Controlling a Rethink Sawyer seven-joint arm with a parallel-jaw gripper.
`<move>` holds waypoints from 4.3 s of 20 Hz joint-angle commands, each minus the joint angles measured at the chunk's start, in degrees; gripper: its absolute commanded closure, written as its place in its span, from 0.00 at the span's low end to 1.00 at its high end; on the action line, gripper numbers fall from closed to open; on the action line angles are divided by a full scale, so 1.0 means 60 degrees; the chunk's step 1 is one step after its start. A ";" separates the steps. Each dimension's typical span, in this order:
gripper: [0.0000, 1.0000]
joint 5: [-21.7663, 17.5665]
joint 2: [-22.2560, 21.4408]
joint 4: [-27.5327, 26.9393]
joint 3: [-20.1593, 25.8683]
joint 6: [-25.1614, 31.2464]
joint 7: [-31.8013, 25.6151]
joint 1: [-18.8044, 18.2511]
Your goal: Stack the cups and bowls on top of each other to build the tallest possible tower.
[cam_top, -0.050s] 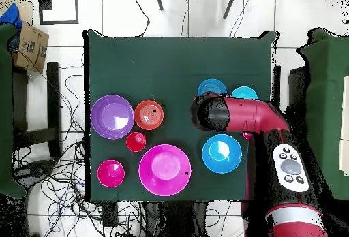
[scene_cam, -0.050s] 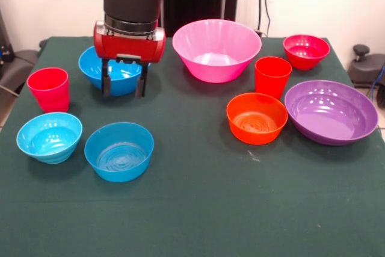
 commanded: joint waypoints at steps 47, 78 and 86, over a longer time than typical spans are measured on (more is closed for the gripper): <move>0.00 -0.2986 0.0588 -0.1755 0.1868 0.0884 -0.2229 -0.0652; 0.00 -0.2905 0.2673 -0.3710 -0.0056 0.1610 0.1896 0.0404; 0.00 -0.2064 0.3383 -0.4811 -0.1729 0.2925 0.3469 0.1064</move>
